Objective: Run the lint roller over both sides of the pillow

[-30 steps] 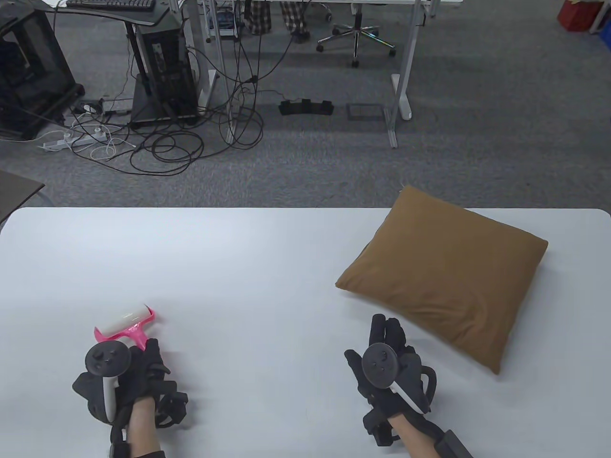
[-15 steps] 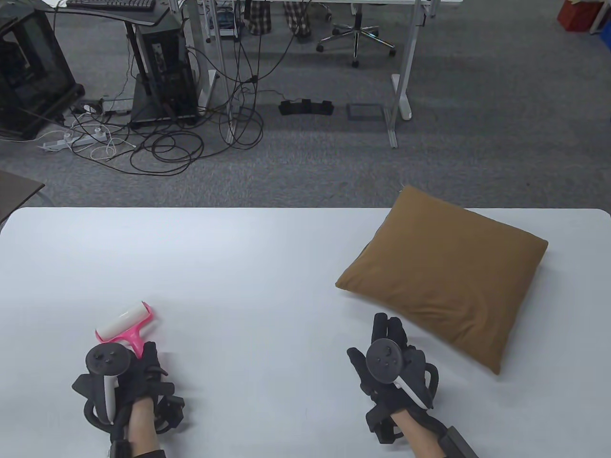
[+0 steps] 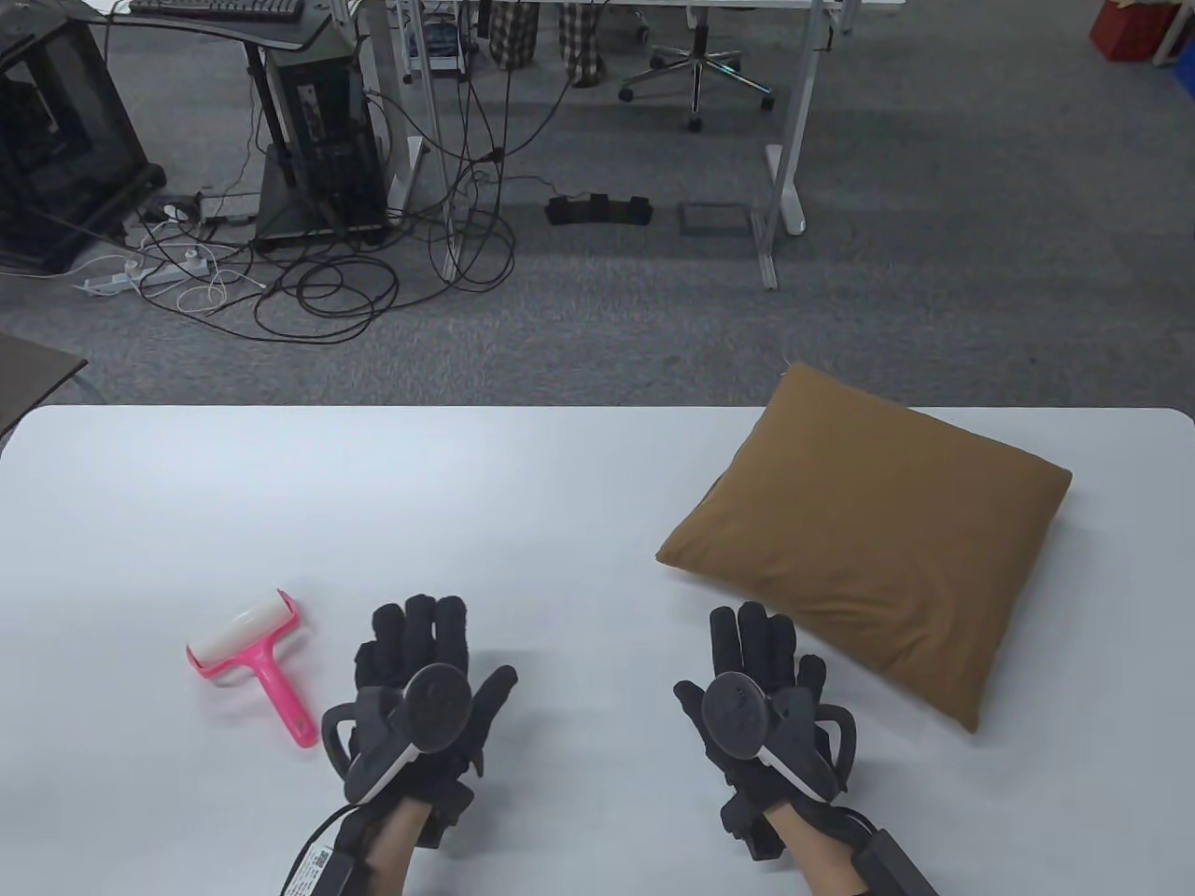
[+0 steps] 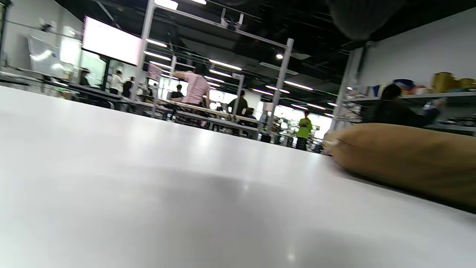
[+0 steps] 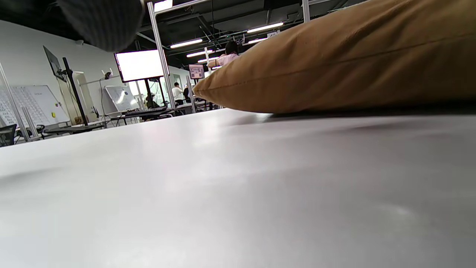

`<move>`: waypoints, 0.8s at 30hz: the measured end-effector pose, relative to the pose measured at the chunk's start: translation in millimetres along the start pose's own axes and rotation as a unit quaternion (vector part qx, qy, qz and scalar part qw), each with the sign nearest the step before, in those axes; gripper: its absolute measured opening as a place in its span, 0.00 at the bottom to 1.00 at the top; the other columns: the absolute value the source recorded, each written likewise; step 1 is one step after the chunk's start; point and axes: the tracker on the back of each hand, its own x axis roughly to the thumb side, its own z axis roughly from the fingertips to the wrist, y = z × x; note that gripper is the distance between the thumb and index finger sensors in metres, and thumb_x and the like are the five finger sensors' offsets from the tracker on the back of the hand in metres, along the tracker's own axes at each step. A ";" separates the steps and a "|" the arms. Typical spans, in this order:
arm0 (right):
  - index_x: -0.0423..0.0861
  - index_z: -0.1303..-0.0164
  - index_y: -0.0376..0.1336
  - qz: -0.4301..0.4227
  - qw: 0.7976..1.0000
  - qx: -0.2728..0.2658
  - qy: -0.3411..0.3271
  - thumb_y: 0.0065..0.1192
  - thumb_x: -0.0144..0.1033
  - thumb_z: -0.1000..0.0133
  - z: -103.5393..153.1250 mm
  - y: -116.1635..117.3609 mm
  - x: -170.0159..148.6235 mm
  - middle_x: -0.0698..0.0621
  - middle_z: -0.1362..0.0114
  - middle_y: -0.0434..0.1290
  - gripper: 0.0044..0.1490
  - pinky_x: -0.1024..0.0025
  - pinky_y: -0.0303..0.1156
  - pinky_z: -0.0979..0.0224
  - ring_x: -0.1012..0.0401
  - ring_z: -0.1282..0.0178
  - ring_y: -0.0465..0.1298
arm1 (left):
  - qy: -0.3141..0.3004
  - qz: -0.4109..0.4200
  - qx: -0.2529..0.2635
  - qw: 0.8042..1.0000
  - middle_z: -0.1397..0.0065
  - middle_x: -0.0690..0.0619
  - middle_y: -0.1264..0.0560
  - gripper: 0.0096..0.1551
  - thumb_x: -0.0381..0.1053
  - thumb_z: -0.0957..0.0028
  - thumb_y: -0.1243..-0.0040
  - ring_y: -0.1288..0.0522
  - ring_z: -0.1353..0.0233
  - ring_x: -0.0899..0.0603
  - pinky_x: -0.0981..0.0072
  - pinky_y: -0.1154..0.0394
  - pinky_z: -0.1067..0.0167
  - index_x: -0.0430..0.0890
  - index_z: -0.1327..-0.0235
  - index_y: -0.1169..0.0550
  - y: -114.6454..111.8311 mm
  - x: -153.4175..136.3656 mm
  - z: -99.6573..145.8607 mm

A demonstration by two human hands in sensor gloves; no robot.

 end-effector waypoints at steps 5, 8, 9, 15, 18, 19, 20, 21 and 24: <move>0.48 0.17 0.29 0.016 1.000 0.011 -0.015 0.45 0.60 0.37 1.7 5.3 7.1 0.37 0.12 0.31 0.52 0.24 0.42 0.30 0.36 0.18 0.36 | -0.050 0.000 -0.054 0.997 0.17 0.45 0.63 0.55 0.74 0.49 0.52 0.65 0.18 0.31 0.29 0.60 0.30 0.49 0.18 0.54 -21.1 25.1 -0.4; 0.48 0.17 0.29 0.024 0.999 0.022 -0.025 0.44 0.60 0.37 2.4 9.6 12.6 0.36 0.12 0.31 0.52 0.24 0.41 0.30 0.36 0.18 0.35 | -0.062 -0.009 -0.074 0.995 0.17 0.44 0.64 0.54 0.74 0.48 0.52 0.65 0.18 0.31 0.29 0.60 0.30 0.50 0.18 0.55 -27.4 32.3 1.0; 0.47 0.17 0.29 0.028 0.999 0.026 -0.028 0.44 0.60 0.37 2.8 11.1 14.6 0.36 0.12 0.31 0.52 0.24 0.41 0.30 0.36 0.18 0.35 | -0.064 -0.010 -0.076 0.995 0.17 0.44 0.64 0.54 0.74 0.49 0.52 0.65 0.19 0.31 0.29 0.60 0.30 0.51 0.18 0.55 -28.2 33.5 1.4; 0.46 0.17 0.28 0.031 0.997 0.053 -0.036 0.44 0.60 0.37 4.6 18.5 21.3 0.35 0.13 0.31 0.52 0.24 0.42 0.31 0.35 0.18 0.35 | -0.058 0.000 -0.072 0.996 0.18 0.44 0.65 0.56 0.74 0.49 0.52 0.65 0.19 0.30 0.29 0.60 0.30 0.50 0.19 0.59 -27.7 32.5 1.5; 0.45 0.17 0.28 0.029 0.997 0.063 -0.036 0.44 0.59 0.37 5.4 20.8 22.7 0.35 0.13 0.31 0.52 0.24 0.42 0.31 0.35 0.18 0.35 | -0.054 0.002 -0.078 0.995 0.18 0.44 0.65 0.56 0.74 0.48 0.52 0.65 0.19 0.30 0.29 0.60 0.30 0.50 0.19 0.59 -29.6 30.1 1.6; 0.45 0.17 0.28 0.028 0.997 0.065 -0.037 0.44 0.59 0.36 5.4 21.2 22.9 0.35 0.13 0.31 0.52 0.24 0.42 0.31 0.35 0.18 0.35 | -0.053 0.001 -0.080 0.995 0.18 0.43 0.65 0.56 0.74 0.48 0.52 0.65 0.19 0.30 0.28 0.60 0.30 0.50 0.19 0.59 -30.2 29.7 1.5; 0.45 0.17 0.28 0.027 0.997 0.068 -0.036 0.44 0.59 0.36 5.3 21.7 22.9 0.35 0.13 0.31 0.52 0.24 0.42 0.31 0.35 0.18 0.35 | -0.053 0.001 -0.083 0.995 0.18 0.43 0.65 0.56 0.74 0.49 0.52 0.65 0.19 0.30 0.29 0.60 0.30 0.50 0.20 0.59 -30.9 29.2 1.1; 0.45 0.17 0.28 0.025 0.997 0.070 -0.036 0.44 0.59 0.36 5.5 21.3 23.0 0.35 0.13 0.31 0.52 0.24 0.42 0.31 0.35 0.19 0.35 | -0.052 0.001 -0.085 0.995 0.18 0.43 0.65 0.56 0.74 0.48 0.52 0.65 0.19 0.30 0.29 0.60 0.30 0.50 0.20 0.59 -31.3 28.9 0.9; 0.45 0.17 0.28 0.021 0.996 0.079 -0.034 0.44 0.59 0.36 5.8 21.7 23.0 0.34 0.13 0.32 0.52 0.24 0.43 0.31 0.35 0.19 0.35 | -0.050 0.005 -0.090 0.995 0.18 0.43 0.65 0.56 0.74 0.48 0.52 0.65 0.19 0.30 0.29 0.60 0.30 0.50 0.20 0.59 -32.4 28.4 0.6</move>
